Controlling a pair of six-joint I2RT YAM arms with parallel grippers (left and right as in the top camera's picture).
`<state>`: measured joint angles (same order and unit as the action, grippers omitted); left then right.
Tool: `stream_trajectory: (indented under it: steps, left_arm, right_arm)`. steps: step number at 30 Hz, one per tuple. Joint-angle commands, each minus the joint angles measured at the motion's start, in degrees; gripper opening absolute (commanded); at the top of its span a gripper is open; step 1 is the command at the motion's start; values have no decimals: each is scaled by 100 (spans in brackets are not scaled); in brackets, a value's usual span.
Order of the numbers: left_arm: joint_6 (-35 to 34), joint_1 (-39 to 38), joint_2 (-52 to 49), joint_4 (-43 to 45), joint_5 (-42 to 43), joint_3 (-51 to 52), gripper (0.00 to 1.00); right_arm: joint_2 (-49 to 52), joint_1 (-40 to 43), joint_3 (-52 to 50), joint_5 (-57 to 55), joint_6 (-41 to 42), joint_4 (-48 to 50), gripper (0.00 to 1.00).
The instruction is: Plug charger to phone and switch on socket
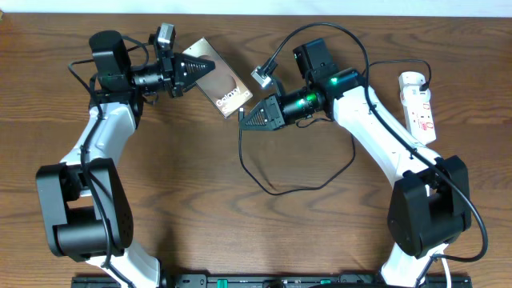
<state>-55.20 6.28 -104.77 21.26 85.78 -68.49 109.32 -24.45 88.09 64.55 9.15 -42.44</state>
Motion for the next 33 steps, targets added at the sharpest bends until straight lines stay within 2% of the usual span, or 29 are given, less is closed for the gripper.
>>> stream_trajectory:
  steps: [1,8,18,27,33]
  left_arm:
    - [81,-50,168,31,426,-96,7]
    - [81,-50,168,31,426,-96,7]
    - [81,-50,168,31,424,-96,7]
    - [79,-50,168,31,424,-96,7]
    - [79,-50,168,31,424,-96,8]
  right_arm:
    - [-155,90,120,-247,-131,-245,1]
    - [-153,90,120,-1287,-144,-560,1]
    - [55,-20,103,-4465,459,-1102,1]
    - [1145,-98,103,-4795,455,-852,1]
    - [1449,-256,103,-5145,566,-573,1]
